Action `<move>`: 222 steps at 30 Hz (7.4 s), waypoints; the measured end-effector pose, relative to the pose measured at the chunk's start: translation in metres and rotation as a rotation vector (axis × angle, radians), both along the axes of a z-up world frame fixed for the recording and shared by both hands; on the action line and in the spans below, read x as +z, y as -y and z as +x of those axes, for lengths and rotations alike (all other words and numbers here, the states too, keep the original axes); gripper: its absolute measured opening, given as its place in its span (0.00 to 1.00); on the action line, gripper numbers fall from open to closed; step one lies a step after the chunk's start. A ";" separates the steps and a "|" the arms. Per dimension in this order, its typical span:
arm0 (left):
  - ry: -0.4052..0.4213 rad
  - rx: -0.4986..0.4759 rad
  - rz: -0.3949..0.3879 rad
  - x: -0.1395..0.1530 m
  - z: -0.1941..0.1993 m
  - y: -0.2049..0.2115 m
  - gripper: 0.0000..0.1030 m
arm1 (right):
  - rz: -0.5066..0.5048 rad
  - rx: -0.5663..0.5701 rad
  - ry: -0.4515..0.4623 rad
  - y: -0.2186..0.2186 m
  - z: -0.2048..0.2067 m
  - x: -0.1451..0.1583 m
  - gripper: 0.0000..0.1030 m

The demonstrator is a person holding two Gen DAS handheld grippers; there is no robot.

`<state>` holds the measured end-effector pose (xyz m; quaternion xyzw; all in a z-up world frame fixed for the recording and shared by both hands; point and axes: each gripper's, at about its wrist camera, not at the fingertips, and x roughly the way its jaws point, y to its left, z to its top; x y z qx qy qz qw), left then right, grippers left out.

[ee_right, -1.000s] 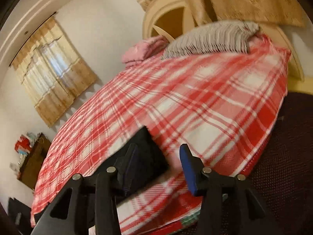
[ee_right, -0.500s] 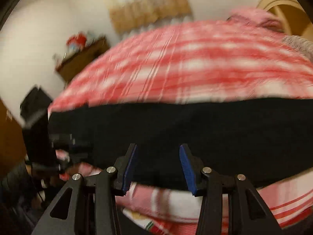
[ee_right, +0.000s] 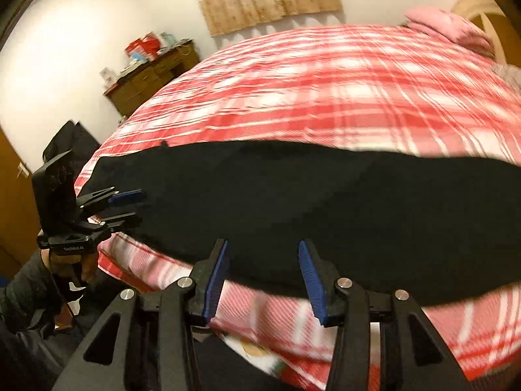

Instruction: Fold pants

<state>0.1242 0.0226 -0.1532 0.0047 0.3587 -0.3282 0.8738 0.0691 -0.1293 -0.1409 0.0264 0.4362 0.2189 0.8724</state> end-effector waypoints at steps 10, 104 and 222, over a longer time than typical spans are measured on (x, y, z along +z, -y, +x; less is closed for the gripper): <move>-0.081 0.056 -0.017 -0.026 -0.003 -0.041 0.74 | -0.057 0.136 -0.125 -0.047 0.016 -0.019 0.45; -0.031 0.162 0.066 -0.005 -0.005 -0.037 0.96 | 0.127 -0.008 -0.093 -0.001 0.048 -0.011 0.44; -0.055 0.202 0.088 -0.007 0.004 0.006 1.00 | 0.303 -0.426 0.258 0.222 -0.018 0.084 0.16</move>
